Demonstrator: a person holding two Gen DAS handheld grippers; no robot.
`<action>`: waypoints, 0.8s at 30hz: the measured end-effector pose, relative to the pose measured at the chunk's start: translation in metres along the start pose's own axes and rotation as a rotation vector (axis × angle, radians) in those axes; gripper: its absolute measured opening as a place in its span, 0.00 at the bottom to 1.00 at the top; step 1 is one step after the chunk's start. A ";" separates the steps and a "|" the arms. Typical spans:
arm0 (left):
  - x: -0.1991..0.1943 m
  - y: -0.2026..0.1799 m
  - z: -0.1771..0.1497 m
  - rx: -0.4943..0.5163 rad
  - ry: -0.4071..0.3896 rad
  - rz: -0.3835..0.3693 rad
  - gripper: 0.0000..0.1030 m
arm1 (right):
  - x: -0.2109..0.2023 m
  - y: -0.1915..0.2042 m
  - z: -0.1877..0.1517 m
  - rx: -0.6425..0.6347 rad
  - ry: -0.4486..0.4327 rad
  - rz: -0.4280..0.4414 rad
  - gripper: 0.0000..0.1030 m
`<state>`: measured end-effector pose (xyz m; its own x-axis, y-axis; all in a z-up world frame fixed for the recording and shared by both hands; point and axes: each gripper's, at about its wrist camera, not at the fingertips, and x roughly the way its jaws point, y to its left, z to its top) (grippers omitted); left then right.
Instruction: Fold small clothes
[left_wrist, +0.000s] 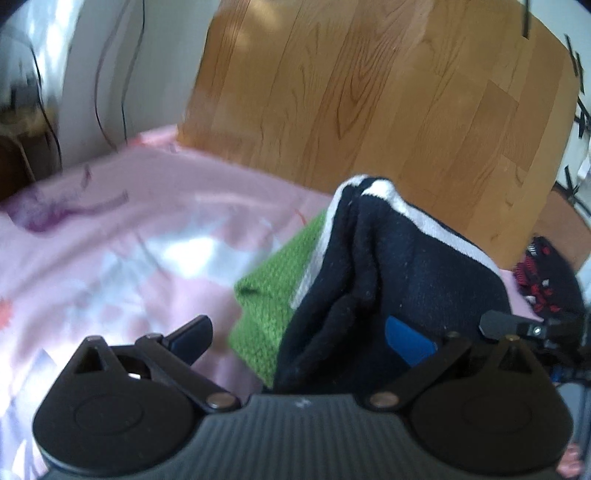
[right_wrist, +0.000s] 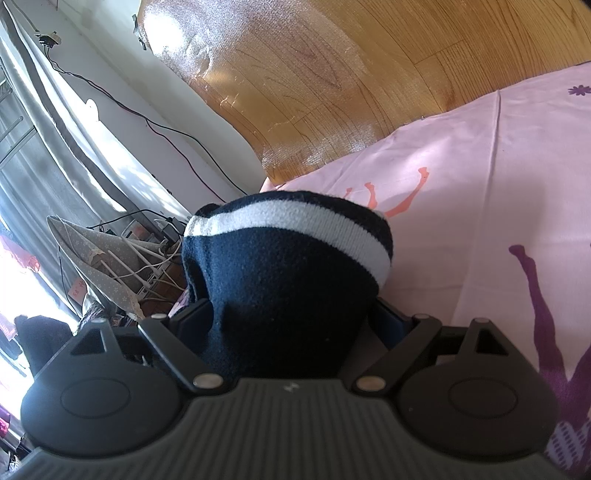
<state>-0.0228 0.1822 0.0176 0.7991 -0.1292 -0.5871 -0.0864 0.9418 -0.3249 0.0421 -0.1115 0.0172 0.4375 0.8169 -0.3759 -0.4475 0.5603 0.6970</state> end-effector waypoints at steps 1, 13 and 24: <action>0.001 0.006 0.003 -0.023 0.034 -0.026 1.00 | 0.001 0.000 0.000 0.000 0.000 0.000 0.90; 0.006 -0.017 0.001 0.037 0.162 -0.165 0.99 | 0.004 0.007 -0.002 -0.060 0.052 -0.008 0.73; -0.030 0.006 0.088 -0.028 -0.165 -0.078 0.80 | 0.050 0.087 0.078 -0.400 -0.042 0.102 0.55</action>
<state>0.0052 0.2192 0.0990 0.8908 -0.1467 -0.4301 -0.0347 0.9217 -0.3862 0.0863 -0.0324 0.1064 0.4026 0.8694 -0.2864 -0.7544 0.4924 0.4340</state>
